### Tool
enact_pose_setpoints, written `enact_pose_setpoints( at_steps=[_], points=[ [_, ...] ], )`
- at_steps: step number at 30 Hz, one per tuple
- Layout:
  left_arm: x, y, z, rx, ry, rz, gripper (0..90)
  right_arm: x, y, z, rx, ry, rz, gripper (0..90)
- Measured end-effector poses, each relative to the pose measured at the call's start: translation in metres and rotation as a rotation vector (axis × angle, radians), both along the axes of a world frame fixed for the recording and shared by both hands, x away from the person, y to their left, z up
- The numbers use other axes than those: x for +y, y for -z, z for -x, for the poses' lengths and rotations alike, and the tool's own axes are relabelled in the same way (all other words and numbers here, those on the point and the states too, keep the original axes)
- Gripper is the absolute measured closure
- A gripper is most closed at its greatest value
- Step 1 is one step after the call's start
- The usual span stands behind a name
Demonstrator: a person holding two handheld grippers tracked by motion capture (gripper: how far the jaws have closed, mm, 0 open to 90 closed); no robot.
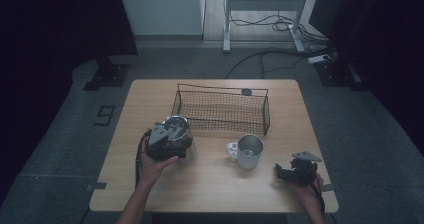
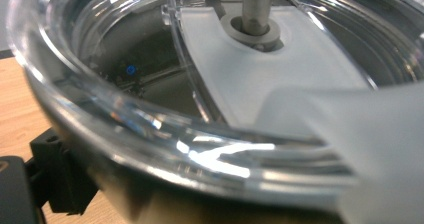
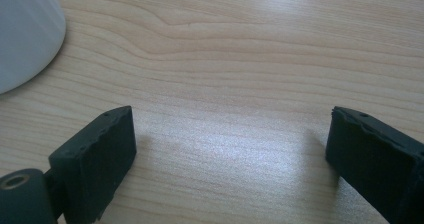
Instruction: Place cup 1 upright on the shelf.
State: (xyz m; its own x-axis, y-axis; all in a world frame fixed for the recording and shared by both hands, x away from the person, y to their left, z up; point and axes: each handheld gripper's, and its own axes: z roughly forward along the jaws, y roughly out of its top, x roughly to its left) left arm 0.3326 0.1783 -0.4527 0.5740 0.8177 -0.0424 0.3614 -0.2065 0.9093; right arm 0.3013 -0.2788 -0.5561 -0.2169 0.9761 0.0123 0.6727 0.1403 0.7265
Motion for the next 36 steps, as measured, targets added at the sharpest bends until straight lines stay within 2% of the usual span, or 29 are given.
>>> enact_pose_setpoints(
  at_steps=[8,36],
  points=[
    [0.000,-0.009,0.002,-0.017,0.008,0.018,3.8,0.000,0.000,0.000,-0.001,0.000,-0.001,5.6],
    [0.000,-0.019,0.001,-0.028,0.008,0.021,3.8,0.000,0.000,0.000,-0.002,0.002,-0.002,5.9]
  ],
)
